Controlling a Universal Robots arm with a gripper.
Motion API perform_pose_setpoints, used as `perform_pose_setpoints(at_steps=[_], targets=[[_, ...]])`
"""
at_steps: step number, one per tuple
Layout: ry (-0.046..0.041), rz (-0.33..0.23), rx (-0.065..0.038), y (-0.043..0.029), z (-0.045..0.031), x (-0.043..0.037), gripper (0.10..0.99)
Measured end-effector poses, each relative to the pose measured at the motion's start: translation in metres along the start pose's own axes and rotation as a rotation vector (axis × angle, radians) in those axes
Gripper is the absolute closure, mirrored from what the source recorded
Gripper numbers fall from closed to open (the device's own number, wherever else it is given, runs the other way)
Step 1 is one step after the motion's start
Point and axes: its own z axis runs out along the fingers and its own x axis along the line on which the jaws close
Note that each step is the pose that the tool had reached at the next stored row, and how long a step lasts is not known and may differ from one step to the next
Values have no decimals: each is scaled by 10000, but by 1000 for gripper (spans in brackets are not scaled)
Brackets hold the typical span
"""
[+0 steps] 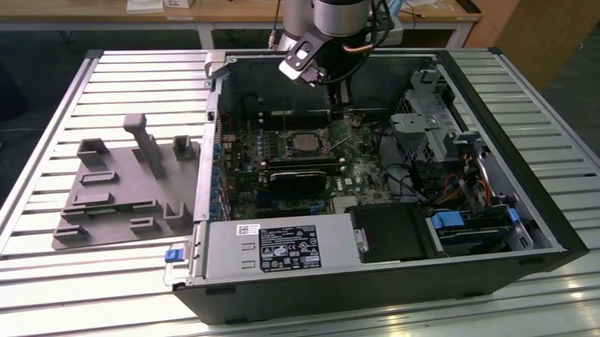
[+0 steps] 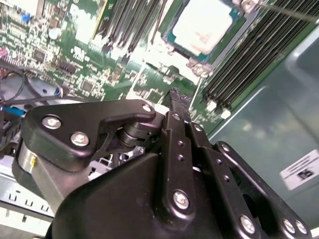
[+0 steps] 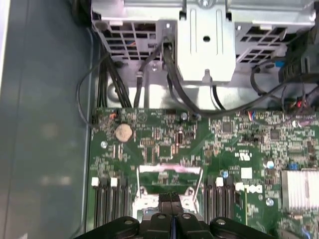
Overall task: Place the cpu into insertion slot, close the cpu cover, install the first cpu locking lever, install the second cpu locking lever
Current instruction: 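Close the cpu cover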
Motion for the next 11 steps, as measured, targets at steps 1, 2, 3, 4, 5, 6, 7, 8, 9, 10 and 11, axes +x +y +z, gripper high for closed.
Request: perform_pose_setpoints(at_steps=[1, 2, 3, 4, 5, 6, 7, 8, 9, 10, 11], targets=[[0, 0, 2, 28, 3, 0, 984], [-1, -2, 3, 56, 6, 0, 984], [-1, -1, 6, 84, 9, 1, 984], [-1, 1, 7, 109, 12, 1, 984], [-2, -1, 8, 135, 15, 1, 984], [-2, -2, 10, 161, 18, 2, 984], [-3, -1, 12, 193, 21, 2, 984], [-1, 0, 15, 233, 26, 3, 984], [-2, -2, 18, 275, 31, 3, 984], [-1, 0, 20, 311, 35, 4, 984], [0, -1, 22, 344, 39, 4, 984]])
